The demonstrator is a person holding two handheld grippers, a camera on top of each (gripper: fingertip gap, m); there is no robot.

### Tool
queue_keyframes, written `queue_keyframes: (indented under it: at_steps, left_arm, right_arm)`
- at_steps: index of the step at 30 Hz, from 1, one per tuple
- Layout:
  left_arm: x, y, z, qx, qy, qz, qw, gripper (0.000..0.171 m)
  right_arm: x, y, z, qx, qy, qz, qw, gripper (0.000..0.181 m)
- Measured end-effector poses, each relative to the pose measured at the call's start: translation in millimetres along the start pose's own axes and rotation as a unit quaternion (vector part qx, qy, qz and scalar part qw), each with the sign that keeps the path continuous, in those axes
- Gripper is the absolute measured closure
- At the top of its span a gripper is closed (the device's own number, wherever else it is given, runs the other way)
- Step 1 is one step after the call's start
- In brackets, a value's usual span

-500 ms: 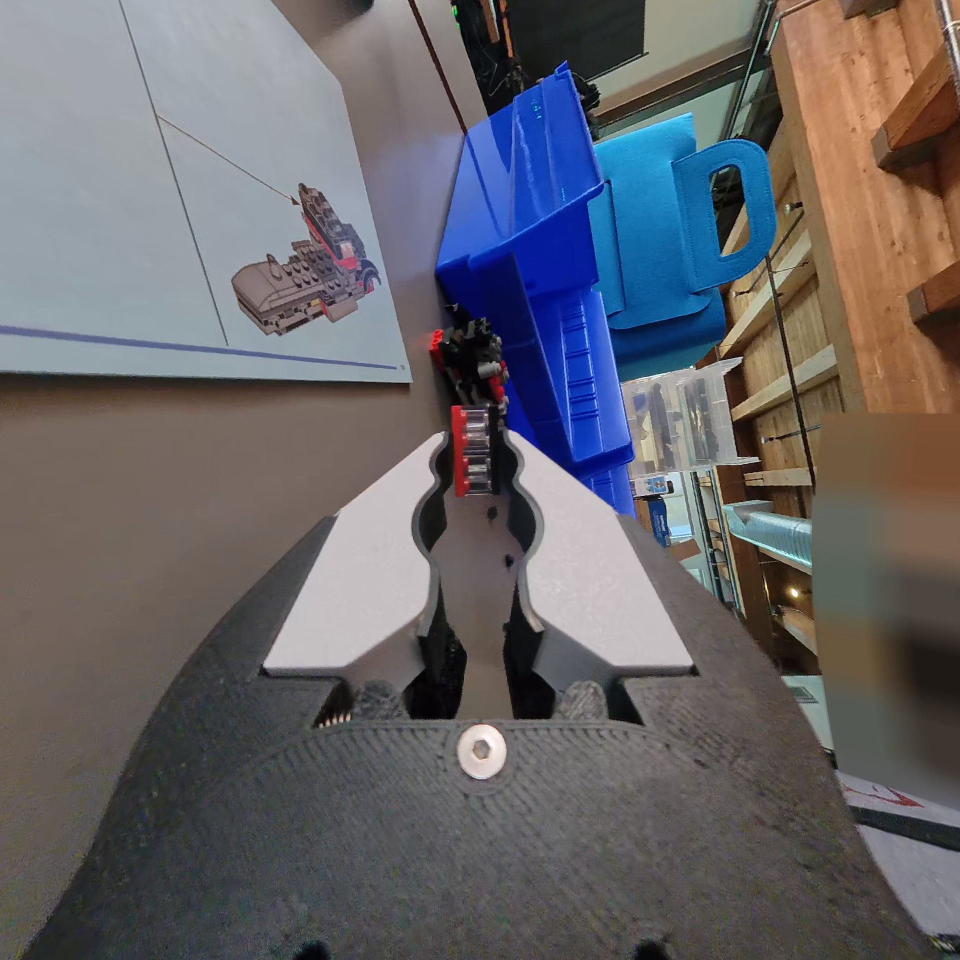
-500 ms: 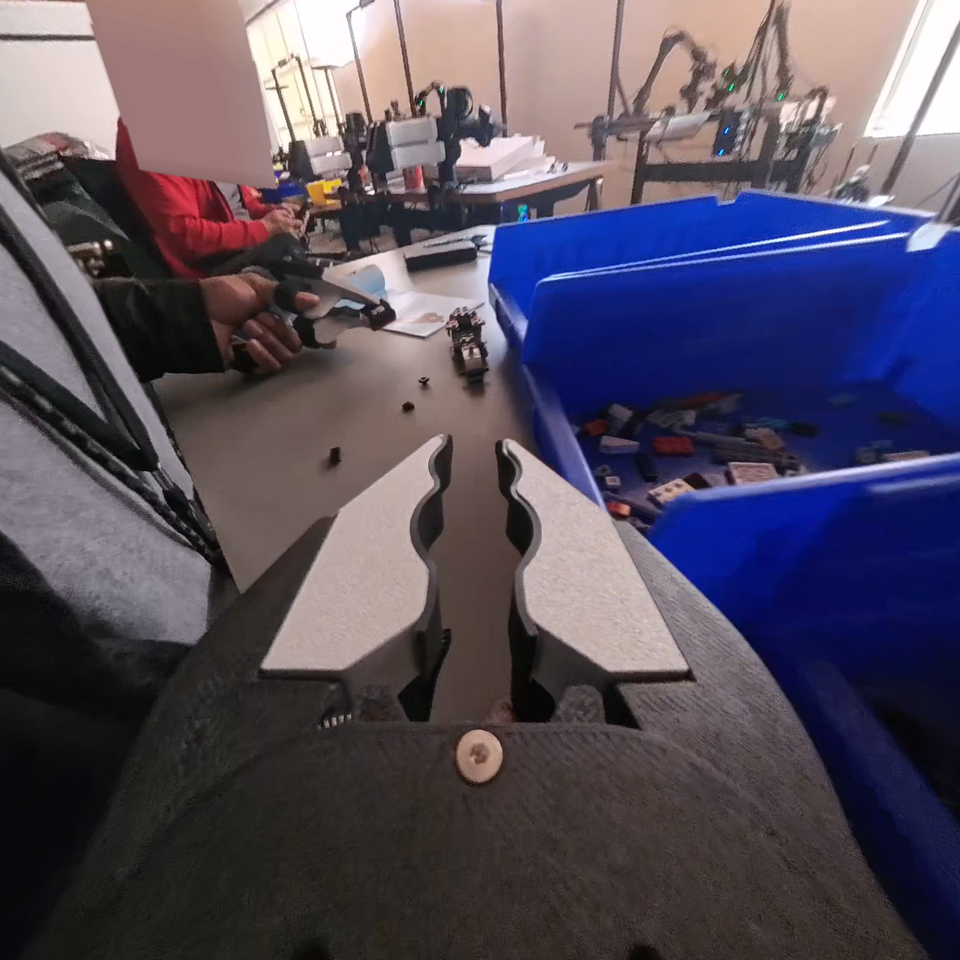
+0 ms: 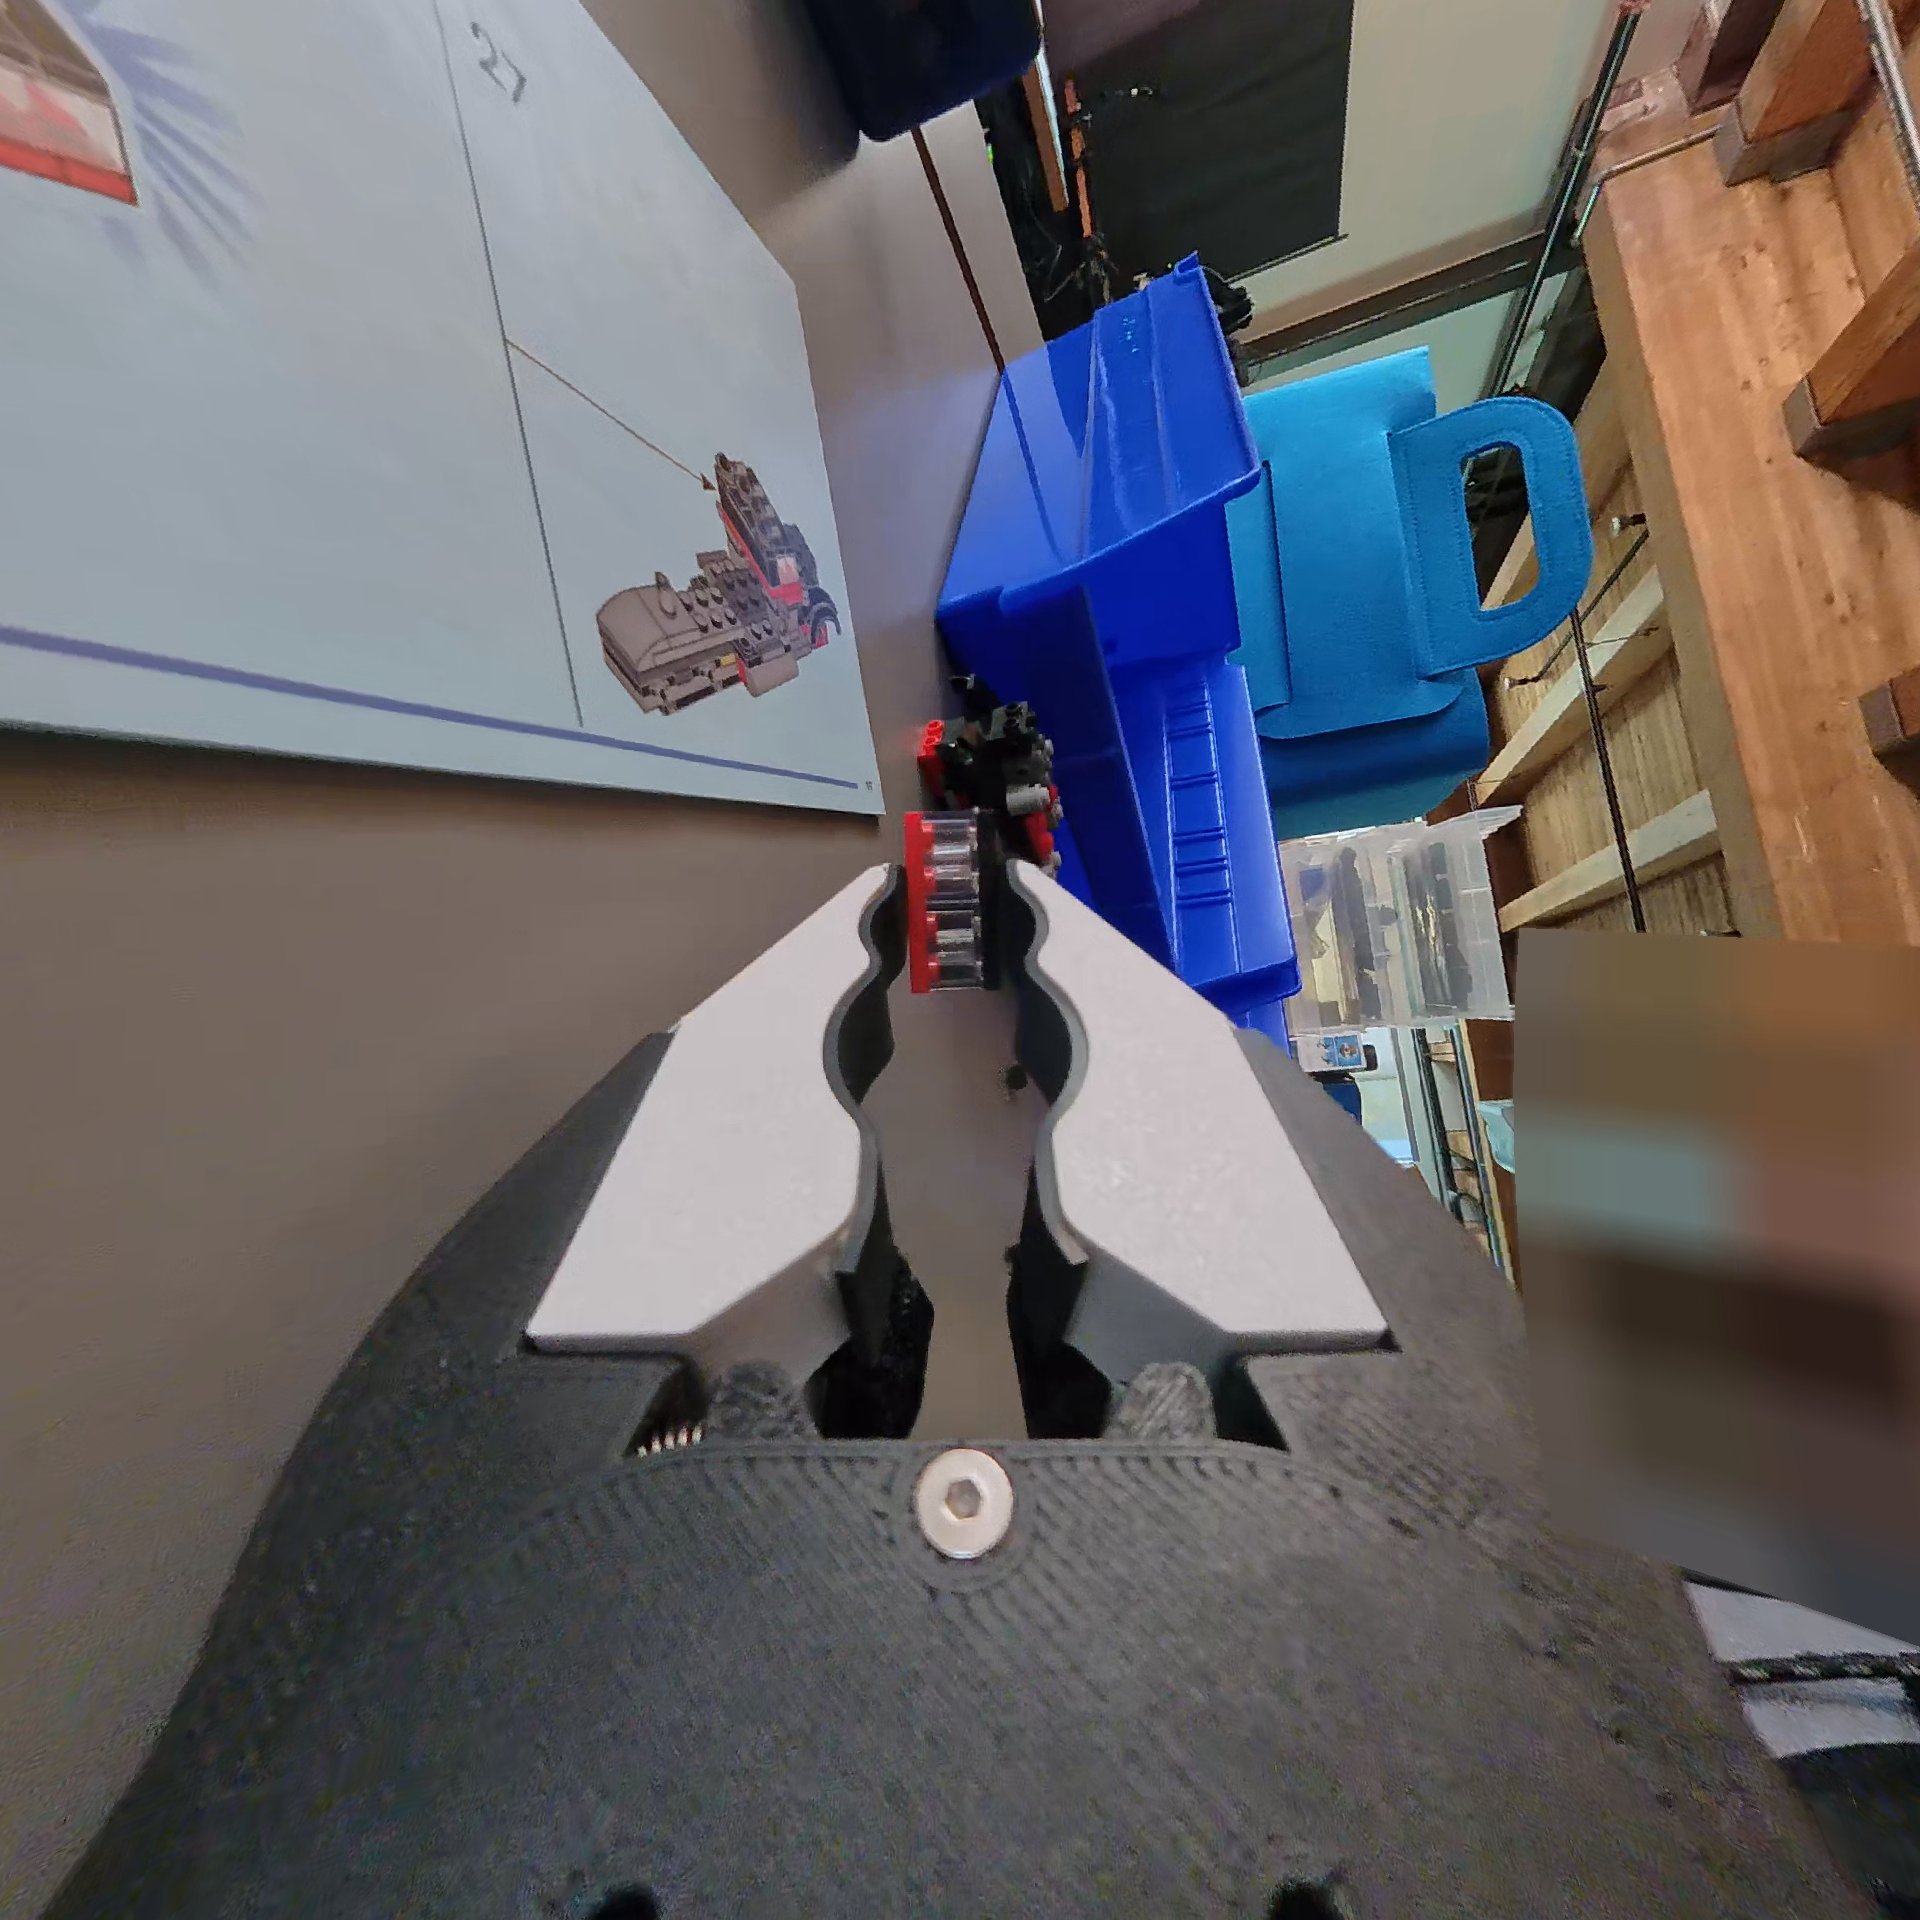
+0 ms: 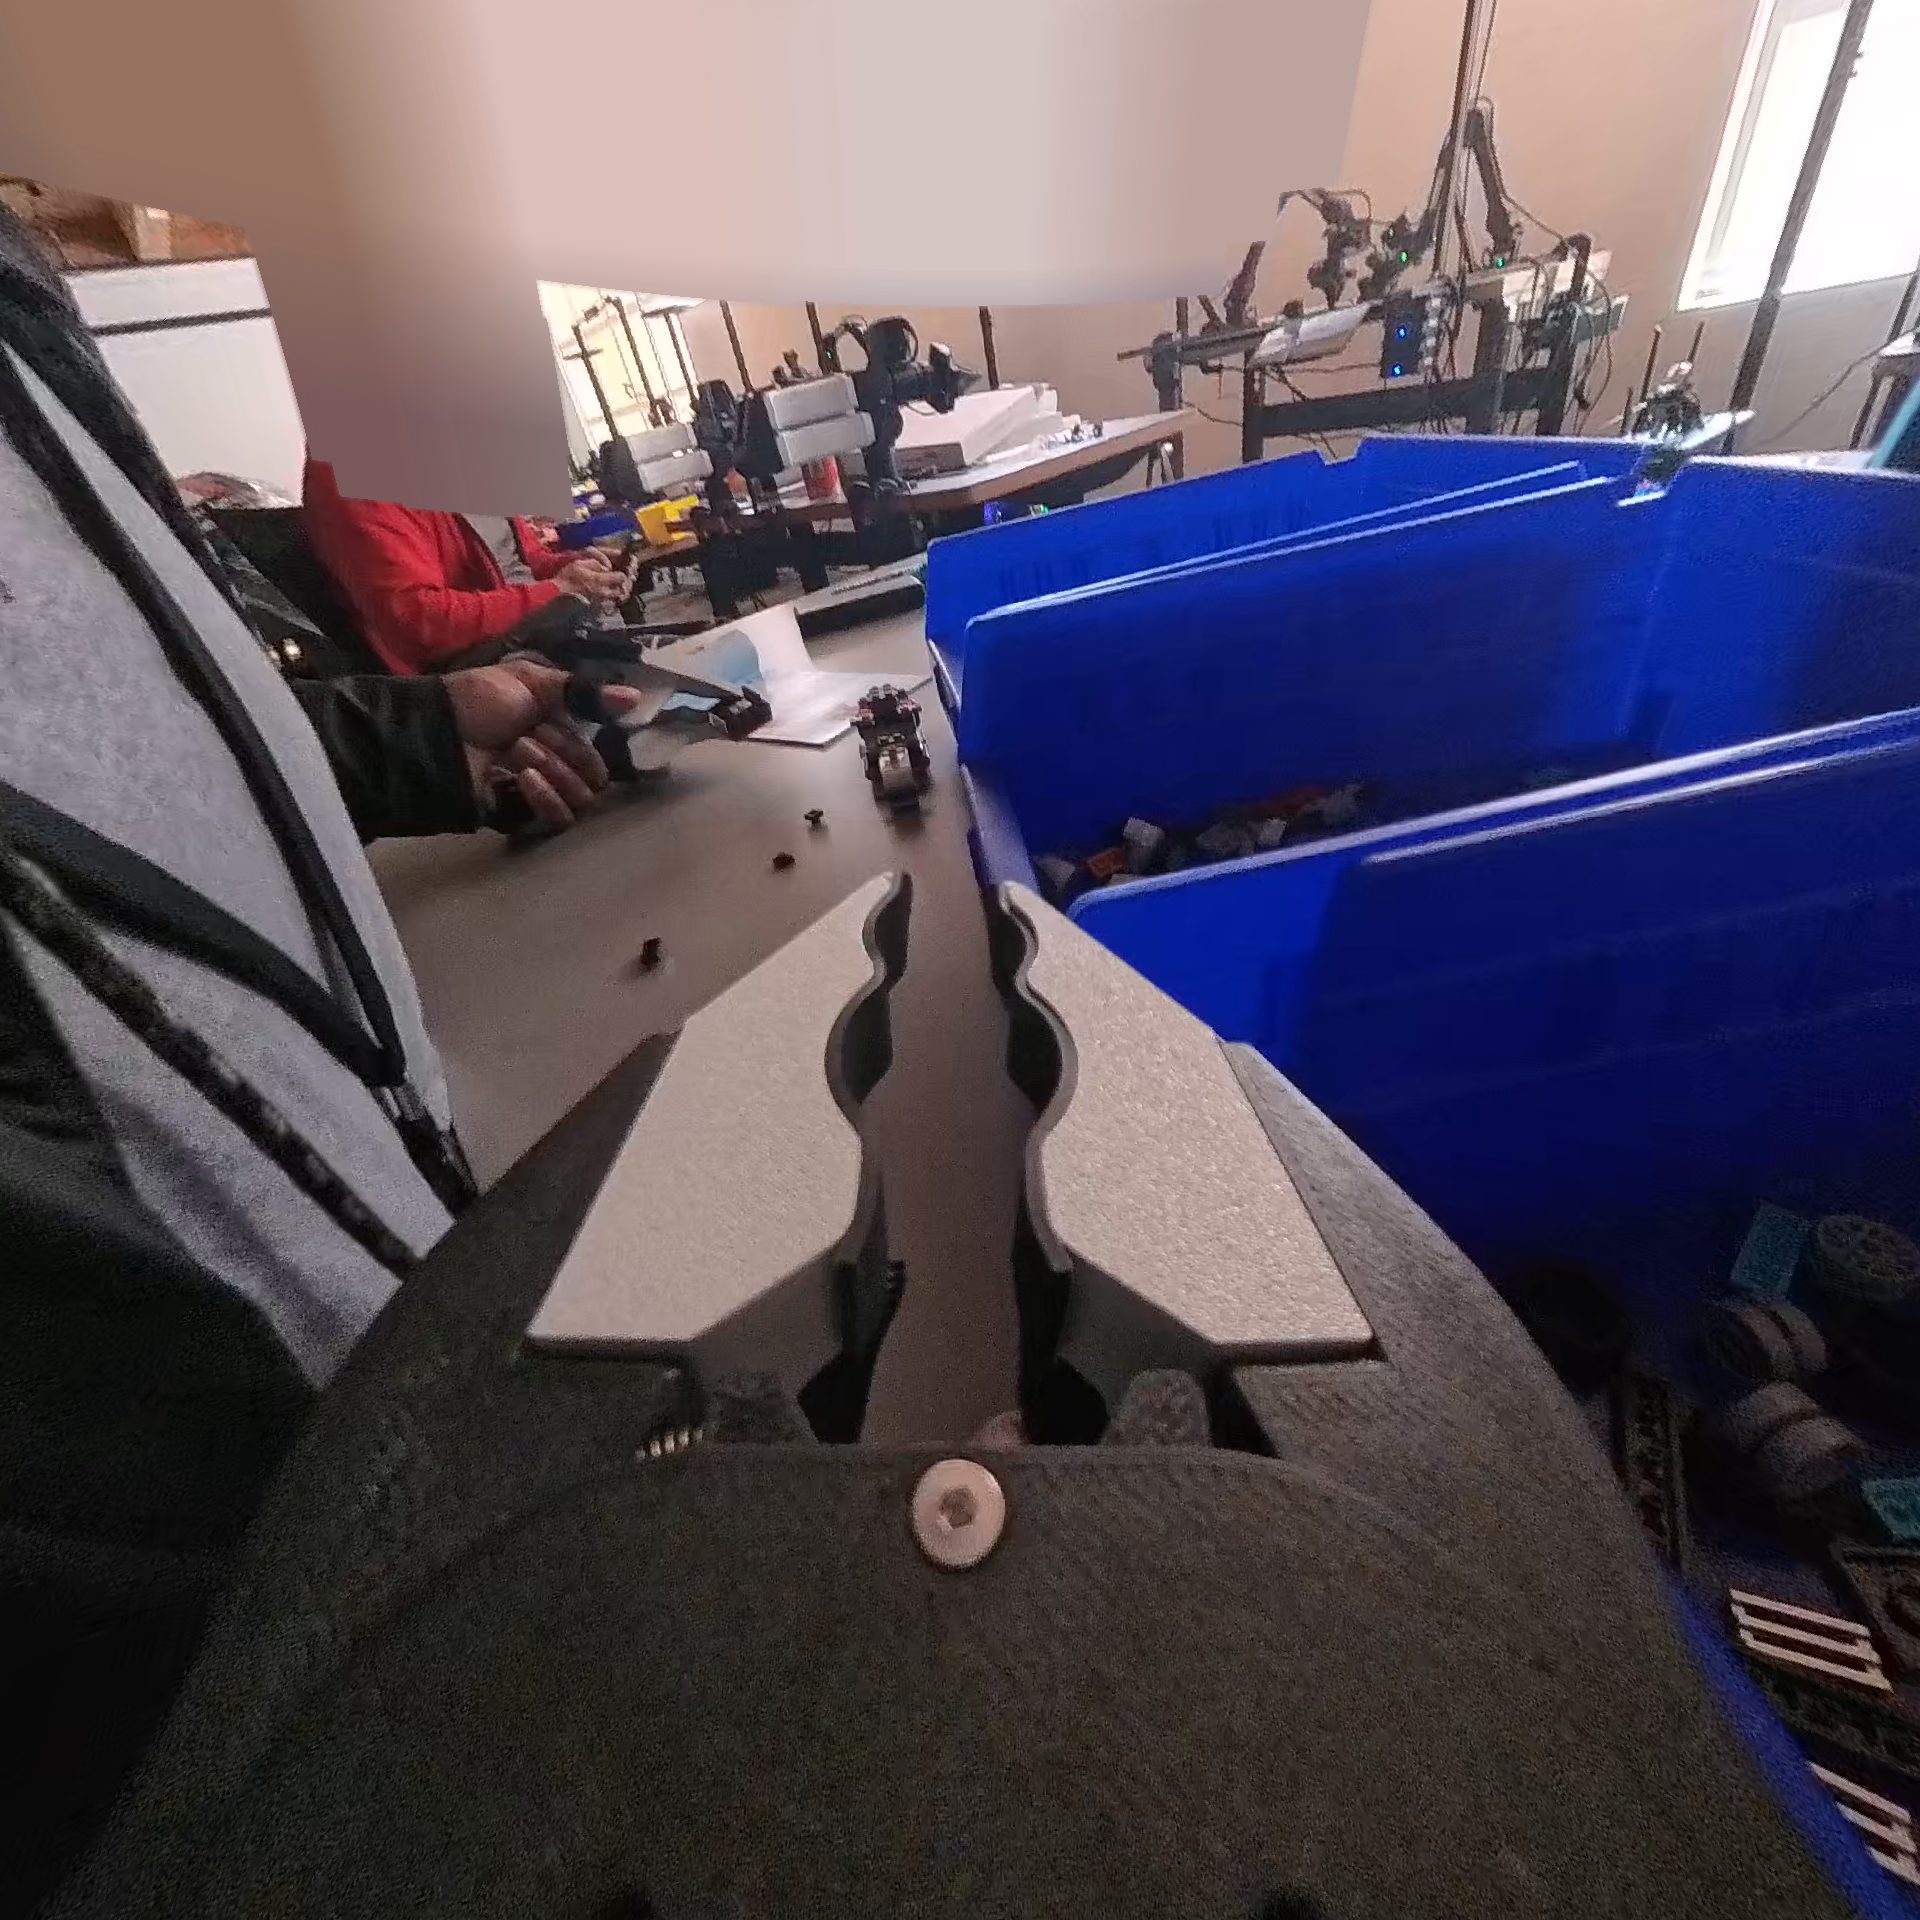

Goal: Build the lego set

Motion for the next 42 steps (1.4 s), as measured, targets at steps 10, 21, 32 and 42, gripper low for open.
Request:
queue_keyframes:
  at_steps: [10,21,32,42]
  left_arm:
    - [0.1,-1.3,-0.4,0.001,-0.007,0.019,1.000,0.154]
    - [-1.3,-1.0,-0.8,0.000,-0.015,0.020,1.000,0.154]
    - [-1.5,-0.9,-1.0,0.002,-0.015,0.016,1.000,0.154]
    - [-1.7,-0.8,-1.3,0.003,-0.015,0.011,1.000,0.154]
  right_arm:
    - [-1.2,-4.6,-1.0,0.022,-0.007,0.007,1.000,0.167]
    - [0.3,-9.7,-2.3,0.047,-0.005,0.022,0.999,0.167]
    - [-0.4,-9.3,-2.3,0.045,-0.005,0.017,0.999,0.167]
    - [0.1,-10.9,-2.8,0.053,-0.002,0.013,0.999,0.168]
Point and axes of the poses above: each gripper's, where its closed fingertips meet, y back along the fingers, z out of its top, x = y × z across the jaws, the point moved 9 cm from there along y, back along the fingers, and after that the axes turned 8 degrees about x, right-handed, at the moved point
